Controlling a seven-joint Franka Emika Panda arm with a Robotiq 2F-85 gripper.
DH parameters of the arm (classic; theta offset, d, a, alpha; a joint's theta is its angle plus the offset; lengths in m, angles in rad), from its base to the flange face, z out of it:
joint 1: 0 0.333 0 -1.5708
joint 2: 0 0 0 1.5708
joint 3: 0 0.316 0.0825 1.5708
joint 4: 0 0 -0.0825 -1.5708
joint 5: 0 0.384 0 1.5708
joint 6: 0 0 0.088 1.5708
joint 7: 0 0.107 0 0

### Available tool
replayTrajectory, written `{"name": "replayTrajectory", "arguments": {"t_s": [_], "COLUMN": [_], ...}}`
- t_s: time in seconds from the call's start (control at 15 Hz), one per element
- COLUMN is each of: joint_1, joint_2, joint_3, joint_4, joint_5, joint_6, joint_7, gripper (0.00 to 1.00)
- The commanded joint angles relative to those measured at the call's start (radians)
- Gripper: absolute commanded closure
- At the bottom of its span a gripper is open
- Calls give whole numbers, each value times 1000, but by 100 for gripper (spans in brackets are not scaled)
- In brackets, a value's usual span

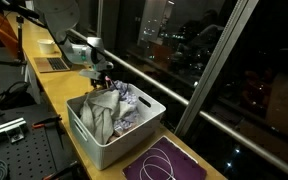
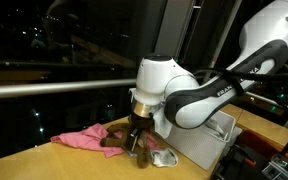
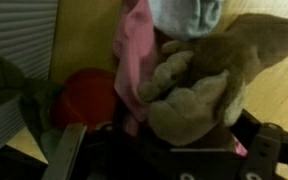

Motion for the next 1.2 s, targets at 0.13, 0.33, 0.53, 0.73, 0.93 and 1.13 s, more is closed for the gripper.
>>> {"name": "replayTrajectory", "arguments": {"t_s": [0.13, 0.33, 0.53, 0.73, 0.93, 1.13], "joint_1": [61, 67, 71, 71, 74, 92], "joint_2": [27, 20, 6, -23, -83, -173], "joint_3": [-49, -46, -46, -40, -31, -22], "joint_4": [-19, -45, -76, -115, -174, -247], "joint_5": [27, 36, 49, 62, 71, 77], "joint_6": [55, 76, 98, 107, 100, 88], "joint_7": [-11, -13, -14, -15, -10, 0], "gripper": [0, 35, 58, 78, 99, 97]}}
